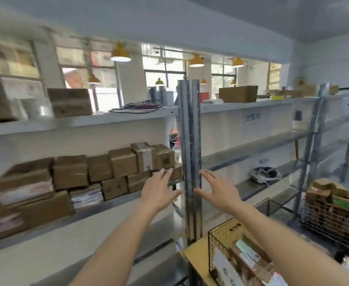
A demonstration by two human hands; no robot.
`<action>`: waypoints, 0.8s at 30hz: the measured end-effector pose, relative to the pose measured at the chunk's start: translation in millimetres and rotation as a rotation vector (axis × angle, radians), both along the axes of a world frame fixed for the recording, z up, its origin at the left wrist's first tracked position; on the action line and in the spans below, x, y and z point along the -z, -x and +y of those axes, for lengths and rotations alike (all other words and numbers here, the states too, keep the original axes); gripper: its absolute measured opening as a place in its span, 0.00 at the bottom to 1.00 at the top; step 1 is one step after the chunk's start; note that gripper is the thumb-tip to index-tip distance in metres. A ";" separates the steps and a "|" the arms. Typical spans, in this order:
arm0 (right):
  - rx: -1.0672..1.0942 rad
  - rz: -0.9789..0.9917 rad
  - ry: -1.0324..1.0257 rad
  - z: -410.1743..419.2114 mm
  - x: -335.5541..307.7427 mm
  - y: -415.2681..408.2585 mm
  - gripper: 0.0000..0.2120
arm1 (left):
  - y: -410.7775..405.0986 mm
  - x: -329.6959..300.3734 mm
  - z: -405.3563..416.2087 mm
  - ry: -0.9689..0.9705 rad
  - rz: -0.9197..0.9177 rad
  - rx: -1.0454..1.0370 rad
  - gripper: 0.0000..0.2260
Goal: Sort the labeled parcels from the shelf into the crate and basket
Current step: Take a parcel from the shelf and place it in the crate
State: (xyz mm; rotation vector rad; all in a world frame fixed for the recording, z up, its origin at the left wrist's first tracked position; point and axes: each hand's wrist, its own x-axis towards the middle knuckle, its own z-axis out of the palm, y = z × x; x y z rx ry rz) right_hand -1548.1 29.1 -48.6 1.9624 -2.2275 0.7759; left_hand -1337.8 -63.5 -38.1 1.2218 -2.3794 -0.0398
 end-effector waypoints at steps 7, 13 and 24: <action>-0.260 0.034 0.068 -45.1 -20.8 -209.2 0.35 | -230.7 -13.3 15.3 0.018 0.108 -0.301 0.38; -0.440 0.055 0.046 -62.9 -30.1 -348.9 0.32 | -375.6 -14.3 29.9 0.039 0.139 -0.466 0.33; -0.504 0.051 0.067 -159.8 -45.9 -489.1 0.32 | -516.9 -17.7 -26.6 0.025 0.202 -0.586 0.35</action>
